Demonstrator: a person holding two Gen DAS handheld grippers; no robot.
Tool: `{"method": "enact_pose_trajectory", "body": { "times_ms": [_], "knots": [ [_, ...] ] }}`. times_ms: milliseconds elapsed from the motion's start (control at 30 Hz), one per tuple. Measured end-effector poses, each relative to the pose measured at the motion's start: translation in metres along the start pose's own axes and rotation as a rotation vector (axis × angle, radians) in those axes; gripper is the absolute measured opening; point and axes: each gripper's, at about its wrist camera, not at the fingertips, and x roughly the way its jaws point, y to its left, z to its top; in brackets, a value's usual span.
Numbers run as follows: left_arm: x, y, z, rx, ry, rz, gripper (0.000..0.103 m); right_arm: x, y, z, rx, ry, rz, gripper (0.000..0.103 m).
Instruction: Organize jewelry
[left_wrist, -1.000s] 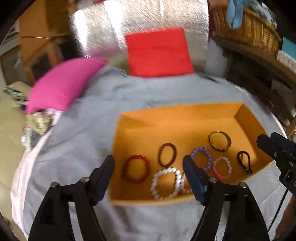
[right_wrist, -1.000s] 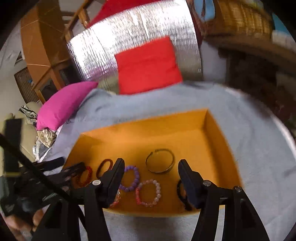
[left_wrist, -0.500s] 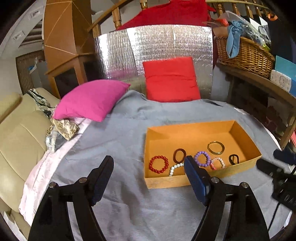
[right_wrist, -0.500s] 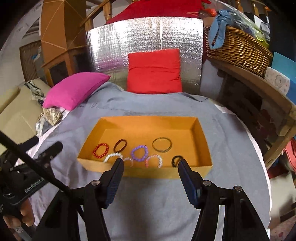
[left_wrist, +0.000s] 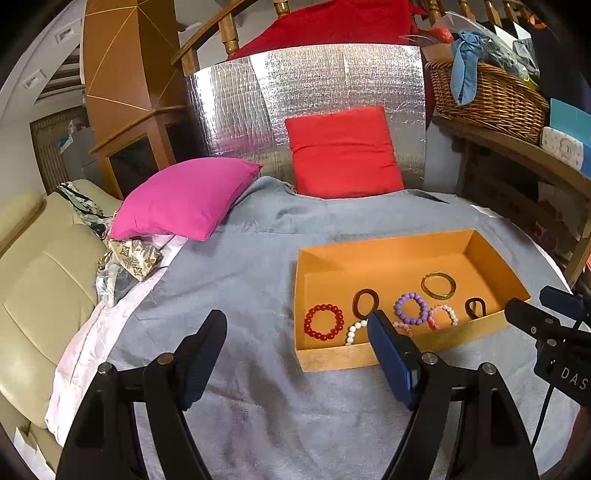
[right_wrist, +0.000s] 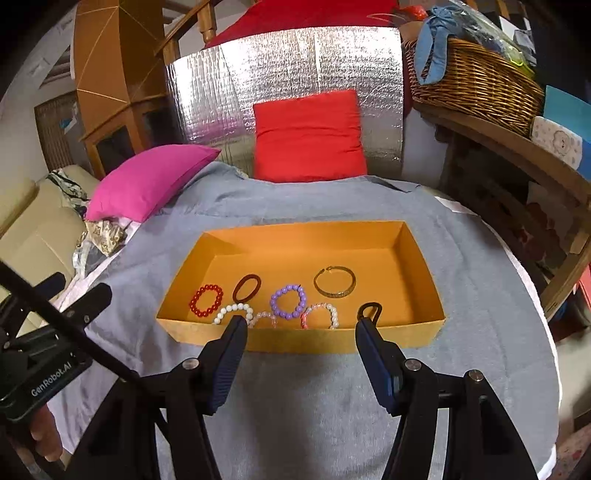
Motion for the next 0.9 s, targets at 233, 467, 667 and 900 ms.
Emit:
{"method": "enact_pose_trajectory", "body": {
  "times_ms": [233, 467, 667, 900],
  "knots": [
    [0.0001, 0.0020, 0.0007, -0.007, 0.006, -0.006, 0.079, 0.0006, -0.0036, 0.0025, 0.011, -0.009, -0.009, 0.065],
    [-0.0002, 0.0013, 0.0000, -0.010, 0.009, -0.005, 0.079, 0.0021, -0.0013, 0.0027, 0.010, -0.010, -0.002, 0.065],
    [-0.0013, 0.0023, 0.0001, -0.016, 0.006, -0.007, 0.079, 0.0034, -0.0017, 0.0030, 0.018, -0.010, 0.000, 0.065],
    [-0.0047, 0.0031, 0.0005, -0.017, 0.002, -0.009, 0.079, 0.0042, -0.0001, 0.0037, 0.020, -0.013, 0.002, 0.065]
  ]
}}
